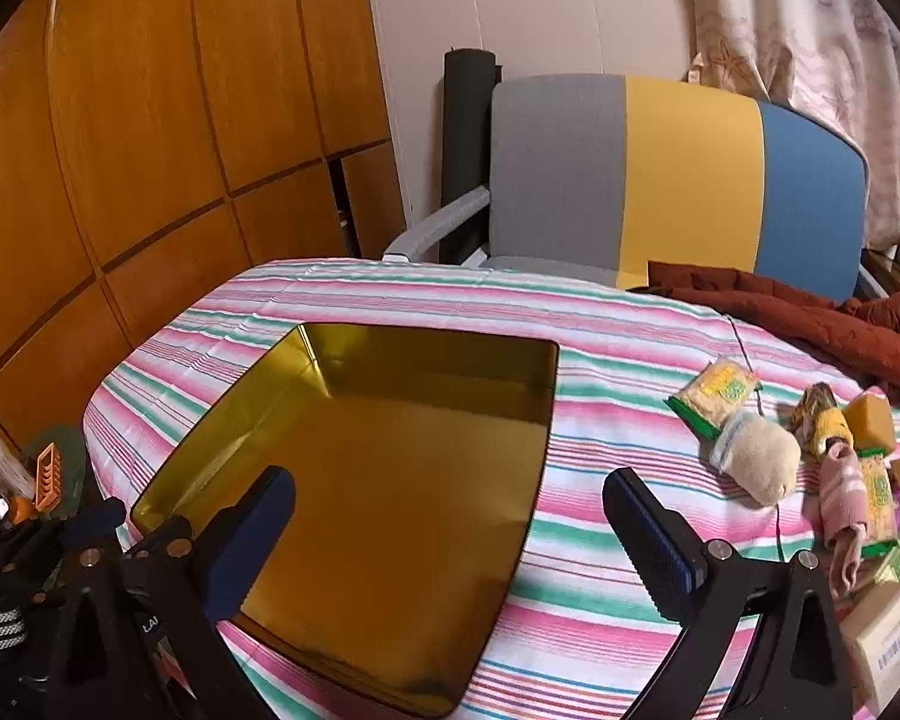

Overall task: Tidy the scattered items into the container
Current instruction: 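Move both tools from the gold tray toward the scattered items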

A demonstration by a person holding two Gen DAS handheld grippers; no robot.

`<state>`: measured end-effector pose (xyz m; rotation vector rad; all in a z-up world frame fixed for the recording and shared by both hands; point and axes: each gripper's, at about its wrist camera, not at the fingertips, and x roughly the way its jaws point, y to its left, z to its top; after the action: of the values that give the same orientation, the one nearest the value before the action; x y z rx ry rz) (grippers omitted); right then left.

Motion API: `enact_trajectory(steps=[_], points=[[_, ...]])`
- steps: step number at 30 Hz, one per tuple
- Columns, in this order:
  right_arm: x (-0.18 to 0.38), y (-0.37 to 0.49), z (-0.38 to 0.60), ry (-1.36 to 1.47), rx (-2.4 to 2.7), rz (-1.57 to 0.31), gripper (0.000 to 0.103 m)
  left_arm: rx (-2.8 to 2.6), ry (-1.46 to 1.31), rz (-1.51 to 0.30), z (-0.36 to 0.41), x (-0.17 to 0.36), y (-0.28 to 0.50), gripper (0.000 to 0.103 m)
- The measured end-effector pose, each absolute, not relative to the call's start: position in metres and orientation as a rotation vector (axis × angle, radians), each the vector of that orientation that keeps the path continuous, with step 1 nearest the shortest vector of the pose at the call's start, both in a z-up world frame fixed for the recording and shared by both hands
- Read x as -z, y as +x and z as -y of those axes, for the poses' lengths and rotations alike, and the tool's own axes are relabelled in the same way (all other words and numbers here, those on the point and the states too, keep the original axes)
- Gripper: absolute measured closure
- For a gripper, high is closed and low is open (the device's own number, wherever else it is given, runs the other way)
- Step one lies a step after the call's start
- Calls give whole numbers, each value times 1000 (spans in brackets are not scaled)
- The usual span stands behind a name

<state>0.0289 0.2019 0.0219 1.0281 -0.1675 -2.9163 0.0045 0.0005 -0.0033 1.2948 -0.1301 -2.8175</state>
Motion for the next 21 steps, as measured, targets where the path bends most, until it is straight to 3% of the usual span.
enact_trajectory(steps=[15,21], points=[[-15,48,-258,1088,3013,254,0,2923,1421,272,-54,7,15,46],[-18,52,-327,1176,3151,320,0,2976,1485,306,-76,7,23,46]])
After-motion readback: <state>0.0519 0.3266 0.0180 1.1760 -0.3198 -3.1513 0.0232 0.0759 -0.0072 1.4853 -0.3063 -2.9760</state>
